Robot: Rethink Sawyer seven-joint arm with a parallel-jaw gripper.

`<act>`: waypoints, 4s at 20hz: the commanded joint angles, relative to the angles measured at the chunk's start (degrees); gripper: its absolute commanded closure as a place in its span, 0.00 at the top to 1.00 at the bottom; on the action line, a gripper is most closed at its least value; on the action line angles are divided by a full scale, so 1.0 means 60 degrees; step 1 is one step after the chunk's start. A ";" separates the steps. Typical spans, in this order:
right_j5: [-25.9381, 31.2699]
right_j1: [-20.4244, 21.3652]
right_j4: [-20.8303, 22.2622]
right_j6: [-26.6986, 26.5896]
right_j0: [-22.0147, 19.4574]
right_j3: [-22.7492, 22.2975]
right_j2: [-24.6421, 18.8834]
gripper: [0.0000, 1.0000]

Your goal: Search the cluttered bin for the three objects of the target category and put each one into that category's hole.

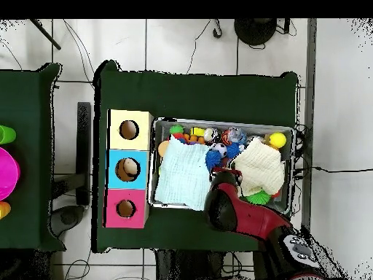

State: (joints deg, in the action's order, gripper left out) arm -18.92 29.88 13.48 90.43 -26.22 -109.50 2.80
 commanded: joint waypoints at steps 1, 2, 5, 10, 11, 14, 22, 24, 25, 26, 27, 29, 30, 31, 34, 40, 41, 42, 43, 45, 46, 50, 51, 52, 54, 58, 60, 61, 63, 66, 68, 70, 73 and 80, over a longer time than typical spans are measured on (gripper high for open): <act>0.0035 -0.0058 0.0041 0.1780 -0.0120 0.0206 -0.0590 1.00; -0.0066 -0.0072 0.0045 0.1806 -0.0131 0.0213 -0.0571 1.00; -0.0372 -0.0136 0.0003 0.1706 0.0071 0.0329 -0.0252 0.00; -0.0432 -0.0132 -0.0136 0.1798 0.0149 0.0313 -0.0164 0.00; -0.0315 -0.0145 -0.0204 0.1787 0.0215 0.0304 -0.0121 0.00; -0.0221 -0.0183 -0.0300 0.1818 0.0309 0.0283 -0.0075 0.00; 0.0424 0.0763 -0.0357 0.1809 0.0482 -0.0003 0.0003 0.00; 0.0888 0.1261 -0.0406 0.1769 0.0547 -0.0132 -0.0027 0.00; 0.1120 0.1510 -0.0430 0.1750 0.0579 -0.0196 -0.0042 0.00; 0.1390 0.1780 -0.0492 0.1722 0.0633 -0.0250 -0.0054 0.00; 0.1744 0.2099 -0.0568 0.1664 0.0707 -0.0289 -0.0049 0.00; 0.2350 0.2797 -0.0675 0.1705 0.0649 -0.0464 -0.0328 0.00; 0.2779 0.3155 -0.0792 0.1603 0.0811 -0.0428 -0.0262 0.00; 0.3222 0.3516 -0.0936 0.1562 0.0929 -0.0425 -0.0225 0.00; 0.4408 0.4232 -0.1290 0.1427 0.1605 -0.0150 0.0303 0.00; 0.6122 0.4881 -0.1490 0.1423 0.2502 0.0502 0.0972 0.00; 0.6208 0.4933 -0.1509 0.1419 0.2510 0.0532 0.0965 0.00; 0.6294 0.4985 -0.1527 0.1414 0.2518 0.0561 0.0959 0.00; 0.6314 0.5033 -0.1537 0.1396 0.2481 0.0553 0.0914 0.00; 0.6565 0.5100 -0.1544 0.1348 0.2555 0.0707 0.0944 0.00; 0.6671 0.5142 -0.1529 0.1301 0.2548 0.0761 0.0938 0.00; 0.7044 0.5331 -0.1454 0.1134 0.2602 0.0972 0.0971 0.00; 0.7092 0.5355 -0.1451 0.1139 0.2617 0.0987 0.0977 0.00; 0.7139 0.5380 -0.1448 0.1145 0.2632 0.1001 0.0984 0.00; 0.7110 0.5369 -0.1430 0.1181 0.2638 0.1034 0.0970 0.00; 0.6987 0.5293 -0.1519 0.1334 0.2650 0.0952 0.0934 0.00; 0.6713 0.5162 -0.1495 0.1479 0.2752 0.0882 0.0987 0.00; 0.6769 0.5131 -0.1497 0.1538 0.2851 0.0958 0.1055 0.00; 0.6852 0.5135 -0.1480 0.1721 0.3110 0.0926 0.1255 0.00; 0.7086 0.5162 -0.1496 0.1880 0.3432 0.1056 0.1538 0.00; 0.7024 0.5117 -0.1561 0.1873 0.3487 0.1033 0.1579 0.00; 0.6862 0.5014 -0.1619 0.1872 0.3518 0.1037 0.1590 0.00; 0.6492 0.4877 -0.1615 0.1769 0.3434 0.0965 0.1513 0.00; 0.5773 0.4722 -0.1484 0.1298 0.2763 0.0703 0.1009 0.00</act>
State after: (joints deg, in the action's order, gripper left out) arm 17.02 60.27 5.12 90.43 -6.09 -104.52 12.22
